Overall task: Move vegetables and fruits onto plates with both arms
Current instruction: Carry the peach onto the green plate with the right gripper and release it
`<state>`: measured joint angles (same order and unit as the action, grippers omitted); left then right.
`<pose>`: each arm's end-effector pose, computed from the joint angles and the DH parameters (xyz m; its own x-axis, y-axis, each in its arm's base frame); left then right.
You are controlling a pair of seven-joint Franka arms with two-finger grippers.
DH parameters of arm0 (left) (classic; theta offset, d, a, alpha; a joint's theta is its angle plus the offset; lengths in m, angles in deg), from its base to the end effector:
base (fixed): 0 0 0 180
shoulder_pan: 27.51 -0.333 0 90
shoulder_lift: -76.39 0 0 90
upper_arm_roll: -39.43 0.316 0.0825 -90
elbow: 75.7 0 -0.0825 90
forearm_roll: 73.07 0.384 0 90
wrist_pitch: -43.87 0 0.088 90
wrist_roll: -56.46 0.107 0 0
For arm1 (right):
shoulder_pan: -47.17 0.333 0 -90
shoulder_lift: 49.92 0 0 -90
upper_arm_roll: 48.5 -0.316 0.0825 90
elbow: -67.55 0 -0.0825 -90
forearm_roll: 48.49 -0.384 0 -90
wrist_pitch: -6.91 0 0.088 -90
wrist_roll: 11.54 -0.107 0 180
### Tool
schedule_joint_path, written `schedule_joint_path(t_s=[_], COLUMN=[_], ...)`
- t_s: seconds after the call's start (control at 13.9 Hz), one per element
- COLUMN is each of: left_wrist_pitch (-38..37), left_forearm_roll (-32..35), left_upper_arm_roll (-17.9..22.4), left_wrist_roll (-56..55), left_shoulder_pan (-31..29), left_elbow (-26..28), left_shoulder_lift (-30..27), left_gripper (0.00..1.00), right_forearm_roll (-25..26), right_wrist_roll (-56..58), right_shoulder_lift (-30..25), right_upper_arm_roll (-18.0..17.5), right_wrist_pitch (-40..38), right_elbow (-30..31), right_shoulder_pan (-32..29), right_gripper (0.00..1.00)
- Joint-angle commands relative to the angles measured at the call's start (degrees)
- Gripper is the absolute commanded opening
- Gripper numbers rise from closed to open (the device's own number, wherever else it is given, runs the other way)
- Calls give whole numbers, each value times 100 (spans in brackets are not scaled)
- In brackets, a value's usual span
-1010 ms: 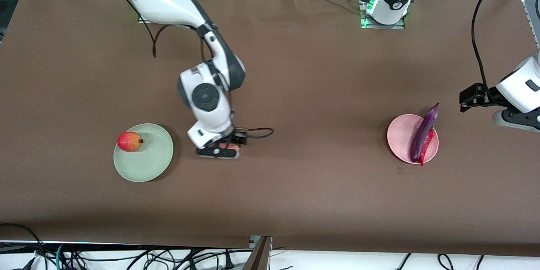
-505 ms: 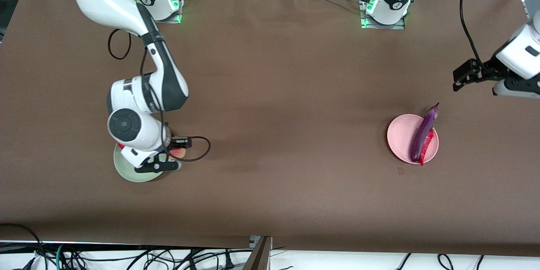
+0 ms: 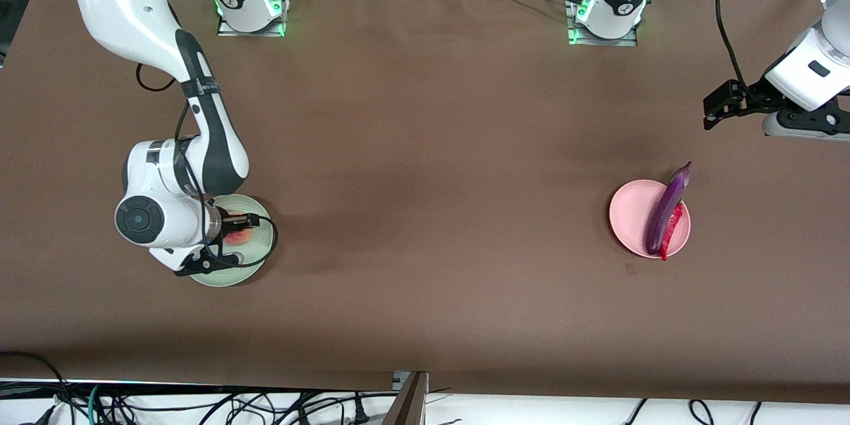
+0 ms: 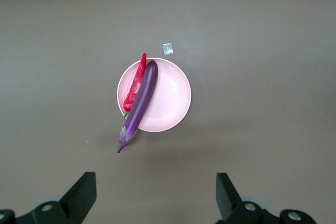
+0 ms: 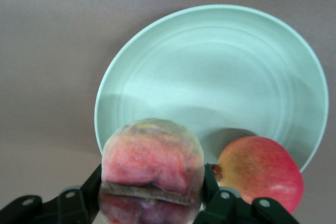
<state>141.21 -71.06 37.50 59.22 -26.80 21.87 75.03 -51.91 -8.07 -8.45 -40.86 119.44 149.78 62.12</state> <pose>0.5553 -0.0225 0.5862 0.9950 -0.0985 0.0179 -0.0978 -0.9945 -0.0366 0.6938 0.1092 0.2519 0.9657 0.1779 -0.1892 0.1862 -0.9821 0.0269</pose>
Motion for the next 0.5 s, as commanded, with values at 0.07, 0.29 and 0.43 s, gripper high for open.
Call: schedule_joint_path(t_s=[0.07, 0.29, 0.43], left_wrist_pitch=[-128, -224, -224], left_forearm_roll=[-86, -95, -95], left_upper_arm_roll=[44, 44, 44], left_wrist_roll=[-38, -38, -38], left_shoulder_pan=[53, 53, 62], left_elbow=[-45, -71, -80], left_shoulder_lift=[-13, -13, -13], left_gripper=[100, 100, 100], right_forearm_roll=[-53, -53, -53], right_wrist_roll=[101, 101, 93], right_shoulder_lift=[132, 186, 133], right_upper_arm_roll=[-87, -87, -96], right_wrist_pitch=[190, 190, 138], right_elbow=[73, 65, 12], right_shoulder_pan=[-133, -168, -186], right_gripper=[37, 79, 100])
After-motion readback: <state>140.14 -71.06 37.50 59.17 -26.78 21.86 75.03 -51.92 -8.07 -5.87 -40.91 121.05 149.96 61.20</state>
